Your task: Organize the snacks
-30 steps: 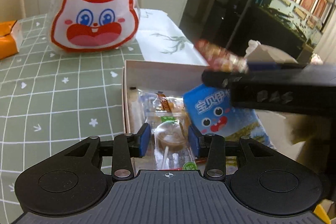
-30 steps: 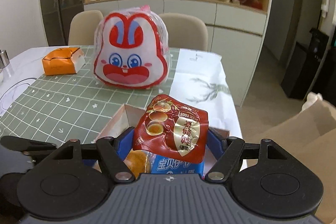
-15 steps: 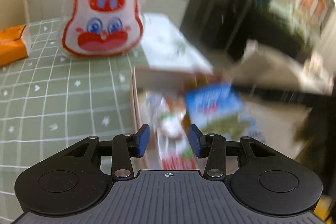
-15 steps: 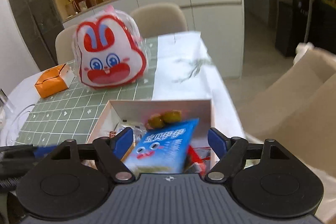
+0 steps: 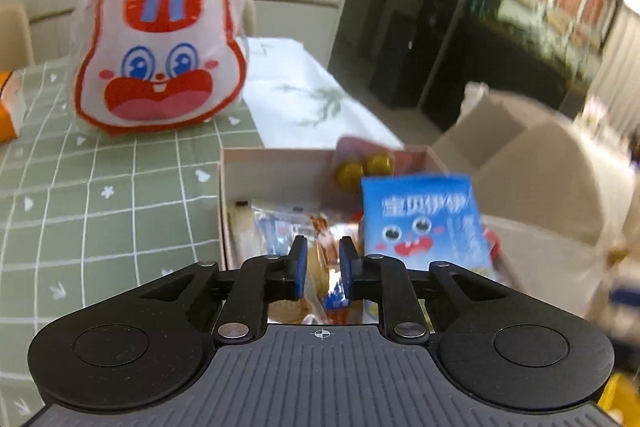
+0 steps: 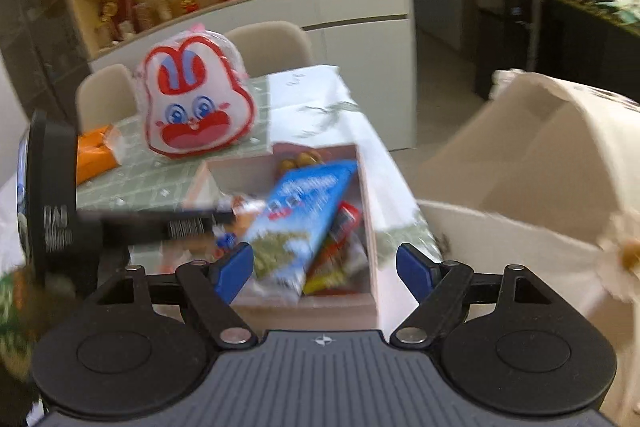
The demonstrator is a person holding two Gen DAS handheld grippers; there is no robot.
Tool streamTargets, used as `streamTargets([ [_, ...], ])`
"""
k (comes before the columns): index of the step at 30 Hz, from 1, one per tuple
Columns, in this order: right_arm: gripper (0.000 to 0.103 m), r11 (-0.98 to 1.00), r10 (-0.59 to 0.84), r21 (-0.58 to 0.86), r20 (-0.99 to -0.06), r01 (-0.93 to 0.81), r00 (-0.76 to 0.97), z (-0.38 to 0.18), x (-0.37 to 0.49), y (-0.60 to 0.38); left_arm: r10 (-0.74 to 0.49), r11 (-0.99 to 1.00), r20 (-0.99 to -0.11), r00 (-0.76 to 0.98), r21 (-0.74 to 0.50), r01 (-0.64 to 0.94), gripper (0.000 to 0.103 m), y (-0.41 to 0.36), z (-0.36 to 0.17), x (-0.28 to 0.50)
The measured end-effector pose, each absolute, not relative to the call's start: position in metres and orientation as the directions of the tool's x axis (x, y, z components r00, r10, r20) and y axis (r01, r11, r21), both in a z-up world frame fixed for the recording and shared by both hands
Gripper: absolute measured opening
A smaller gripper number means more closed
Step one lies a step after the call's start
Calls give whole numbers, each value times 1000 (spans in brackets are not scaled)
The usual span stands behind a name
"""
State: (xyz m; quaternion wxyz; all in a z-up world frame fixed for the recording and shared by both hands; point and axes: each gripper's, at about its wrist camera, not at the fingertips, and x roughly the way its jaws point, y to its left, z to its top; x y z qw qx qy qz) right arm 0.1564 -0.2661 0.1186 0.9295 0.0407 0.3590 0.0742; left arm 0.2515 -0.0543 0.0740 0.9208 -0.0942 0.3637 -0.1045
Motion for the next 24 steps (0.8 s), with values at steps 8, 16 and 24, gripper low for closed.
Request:
streamTargets([
  [8,85,983,184,125,-632,-136,752,94,109,-277,-325,915,-664,674,-400,48,22,-24,92,182],
  [16,84,864,499,313,-633,-394,591,115,182,-256,-76,975,-656,751,-205,-80,23,-49,108,122],
  [24,49,837,530,399,-763,-375,371,66,264,-179,-78,974,-696,714,-207,-95,23,-47,100,90],
])
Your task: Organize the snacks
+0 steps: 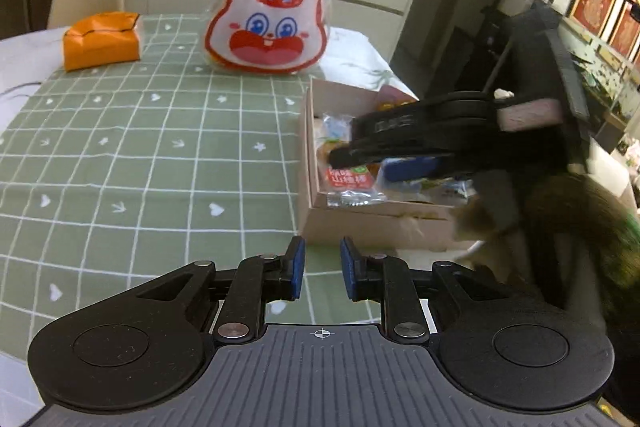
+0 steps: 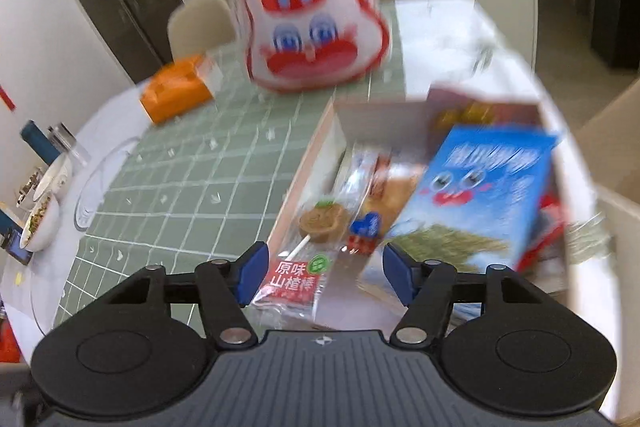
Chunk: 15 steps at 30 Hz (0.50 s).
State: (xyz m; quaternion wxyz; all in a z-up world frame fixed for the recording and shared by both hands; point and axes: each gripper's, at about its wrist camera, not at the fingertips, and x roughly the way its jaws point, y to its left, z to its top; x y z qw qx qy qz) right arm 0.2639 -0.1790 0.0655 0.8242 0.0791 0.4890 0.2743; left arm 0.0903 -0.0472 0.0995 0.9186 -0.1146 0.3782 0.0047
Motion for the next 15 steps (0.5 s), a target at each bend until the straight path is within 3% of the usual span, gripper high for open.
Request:
streamTargets([
  [3,24,784,610,507,-736,-358,293,55,267,-184,-62,981,-691,720,-174,-83,23,-48,106,87],
  [6,11,802,584,459,-735,-382,343,66,267,-192,-68,986,-690,721,-155,-55,23,-51,110,88],
  [15,12,888,439,292,-767,-356,468,69,284,-231,-101,991,-701,706,-137,6,23,-64,109,97],
])
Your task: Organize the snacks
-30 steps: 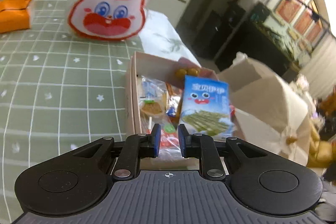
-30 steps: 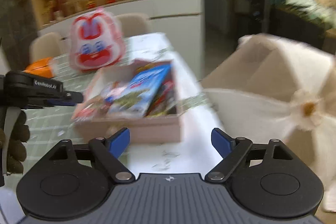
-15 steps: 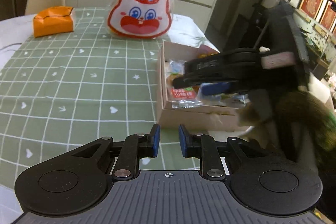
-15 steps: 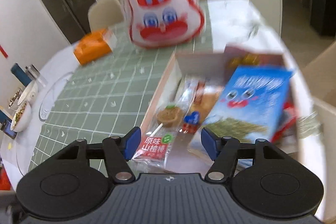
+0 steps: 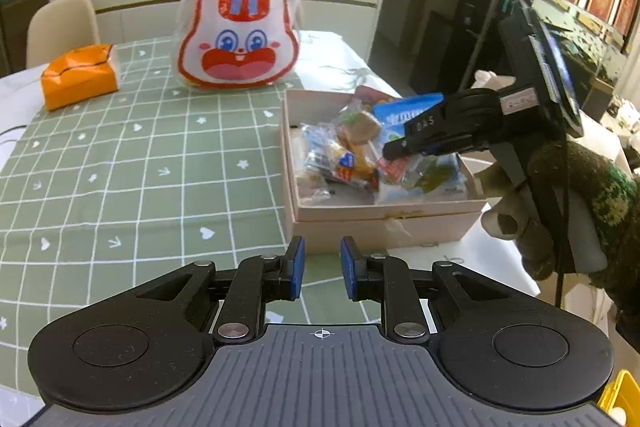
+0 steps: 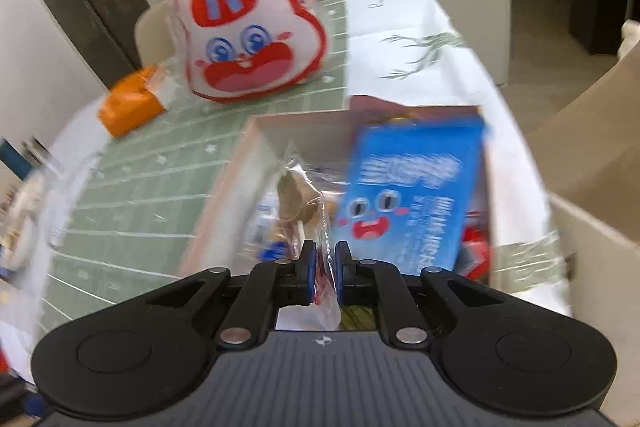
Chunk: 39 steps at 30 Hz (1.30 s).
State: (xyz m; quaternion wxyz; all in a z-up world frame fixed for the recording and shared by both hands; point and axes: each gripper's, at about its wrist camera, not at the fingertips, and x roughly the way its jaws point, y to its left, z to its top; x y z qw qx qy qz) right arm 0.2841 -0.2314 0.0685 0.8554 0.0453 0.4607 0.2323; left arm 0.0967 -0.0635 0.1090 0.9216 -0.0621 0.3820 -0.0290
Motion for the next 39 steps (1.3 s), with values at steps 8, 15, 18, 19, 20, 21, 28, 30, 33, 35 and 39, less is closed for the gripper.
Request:
streamTargets([
  [8,66,903,401,133,-602,-409,690,111,190,-260,-156,986,-665,730,-144,79,21,-79,93,77],
  [15,92,958,245,10,-544,-285,803,97,89,-270,-139,990,-640,756,-112,88,18,-94,76,29],
  [18,92,963,241,49,-602,-266,761,86,64,-269,-111,994,-626,772,-85,74,17,-102,76,17],
  [19,92,964,245,62,-599,-260,762,84,57,-271,-113,993,-617,779,-88,74,17,-104,77,13],
  [20,92,963,251,71,-596,-261,763,83,51,-272,-110,994,-609,786,-89,70,17,-106,78,10],
  [21,92,962,252,72,-596,-262,762,82,47,-273,-99,995,-604,791,-84,60,17,-108,80,8],
  [28,92,961,253,67,-604,-269,756,81,36,-276,-75,997,-596,799,-56,51,16,-114,84,-1],
  [30,92,962,253,74,-611,-264,751,79,38,-277,-76,997,-597,799,-52,56,16,-114,84,-1],
  [33,92,963,253,86,-615,-256,747,77,38,-279,-78,997,-603,794,-55,56,16,-113,84,-2],
  [35,92,962,257,93,-617,-256,744,76,38,-278,-80,997,-607,791,-58,56,16,-112,84,-3],
  [39,92,960,264,97,-617,-262,741,75,39,-277,-79,997,-607,791,-57,56,16,-112,84,-3],
])
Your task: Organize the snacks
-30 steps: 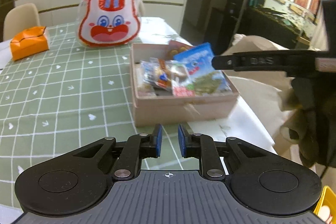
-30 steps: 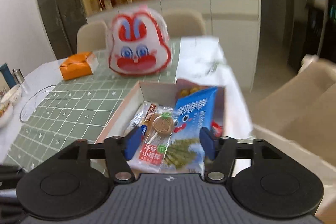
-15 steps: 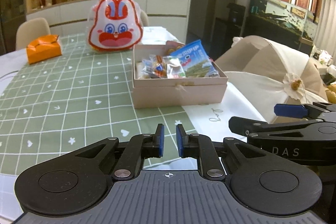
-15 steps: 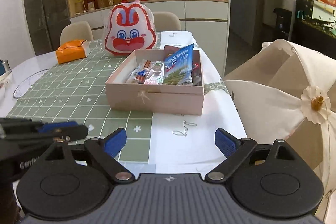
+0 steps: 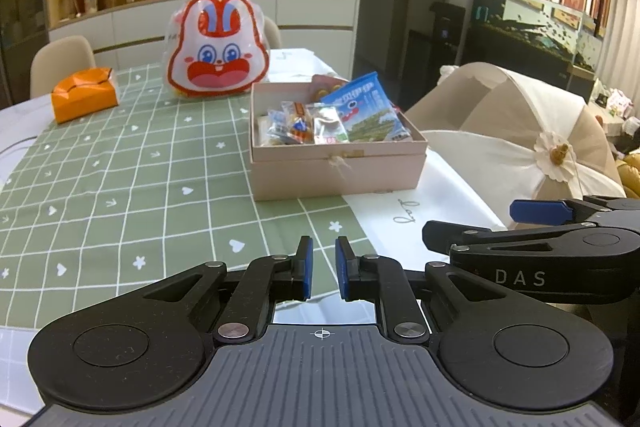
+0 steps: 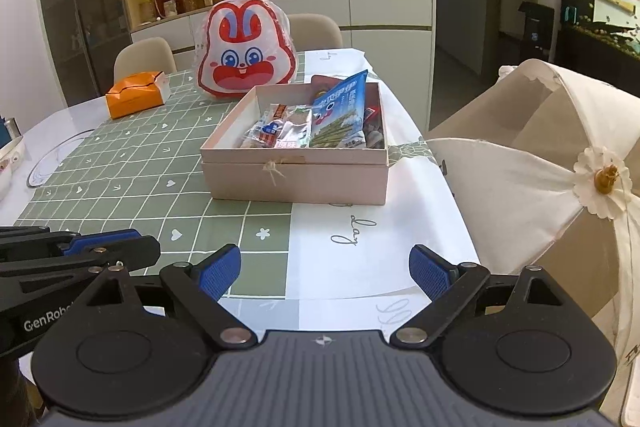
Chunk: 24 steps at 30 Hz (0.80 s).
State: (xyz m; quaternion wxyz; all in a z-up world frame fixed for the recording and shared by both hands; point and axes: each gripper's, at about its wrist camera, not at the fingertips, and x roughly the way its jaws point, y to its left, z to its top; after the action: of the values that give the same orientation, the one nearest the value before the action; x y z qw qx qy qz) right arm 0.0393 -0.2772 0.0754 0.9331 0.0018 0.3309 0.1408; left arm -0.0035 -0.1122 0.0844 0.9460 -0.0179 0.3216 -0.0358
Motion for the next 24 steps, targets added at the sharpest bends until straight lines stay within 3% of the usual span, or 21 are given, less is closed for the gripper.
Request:
streamTargets([
  [24,92,960,264,102,-637,-260,724,70,49,-280,-113,994,-614,781,-79,82,16,-110,82,1],
])
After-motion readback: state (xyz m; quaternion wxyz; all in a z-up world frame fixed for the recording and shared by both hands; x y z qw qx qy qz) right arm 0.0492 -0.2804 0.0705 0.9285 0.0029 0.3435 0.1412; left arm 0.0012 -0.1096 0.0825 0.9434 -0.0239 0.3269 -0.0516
